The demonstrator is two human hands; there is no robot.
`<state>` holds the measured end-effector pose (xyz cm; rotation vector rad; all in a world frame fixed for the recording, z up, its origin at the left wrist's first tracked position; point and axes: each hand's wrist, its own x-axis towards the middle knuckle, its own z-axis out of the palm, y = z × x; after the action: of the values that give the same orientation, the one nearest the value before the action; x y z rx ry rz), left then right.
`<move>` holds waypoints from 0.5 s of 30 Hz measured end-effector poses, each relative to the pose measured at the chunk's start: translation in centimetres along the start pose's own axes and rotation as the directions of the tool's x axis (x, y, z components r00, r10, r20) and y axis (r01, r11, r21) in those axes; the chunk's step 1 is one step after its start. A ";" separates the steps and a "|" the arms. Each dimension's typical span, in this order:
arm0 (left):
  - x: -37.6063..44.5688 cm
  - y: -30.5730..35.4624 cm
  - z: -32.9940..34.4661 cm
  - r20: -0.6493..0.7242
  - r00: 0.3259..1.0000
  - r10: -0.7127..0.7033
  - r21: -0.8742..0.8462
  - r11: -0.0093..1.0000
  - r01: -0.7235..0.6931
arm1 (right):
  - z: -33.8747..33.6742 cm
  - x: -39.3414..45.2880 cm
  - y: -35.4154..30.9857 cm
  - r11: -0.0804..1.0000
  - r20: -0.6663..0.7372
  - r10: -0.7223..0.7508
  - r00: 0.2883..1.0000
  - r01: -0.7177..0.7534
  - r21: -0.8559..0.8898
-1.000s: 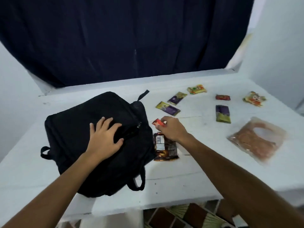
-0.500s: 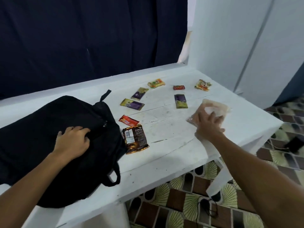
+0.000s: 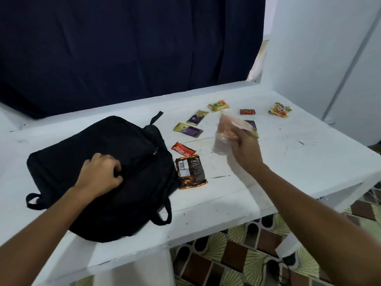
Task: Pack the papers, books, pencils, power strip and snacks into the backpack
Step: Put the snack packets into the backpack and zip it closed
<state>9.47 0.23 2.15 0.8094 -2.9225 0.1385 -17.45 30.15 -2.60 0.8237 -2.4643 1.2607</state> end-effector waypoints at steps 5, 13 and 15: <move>-1.2 -0.6 -0.1 -0.169 0.982 0.081 -0.149 0.983 -0.107 | 2.9 0.4 -9.0 0.917 0.151 -0.208 0.966 0.139 0.374; 0.3 -2.2 -0.7 -0.103 0.994 -0.036 -0.381 0.925 -0.006 | 2.2 2.5 -14.4 0.755 0.655 -0.369 0.659 -0.198 0.625; 0.9 -3.3 -1.4 -0.043 0.997 -0.056 -0.480 0.877 0.029 | 2.5 3.5 -14.1 0.769 0.748 -0.374 0.549 -0.267 0.581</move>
<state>10.51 -2.90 3.83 0.7626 -2.6936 -0.5389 -11.88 20.32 6.81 2.1428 -2.5081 2.1193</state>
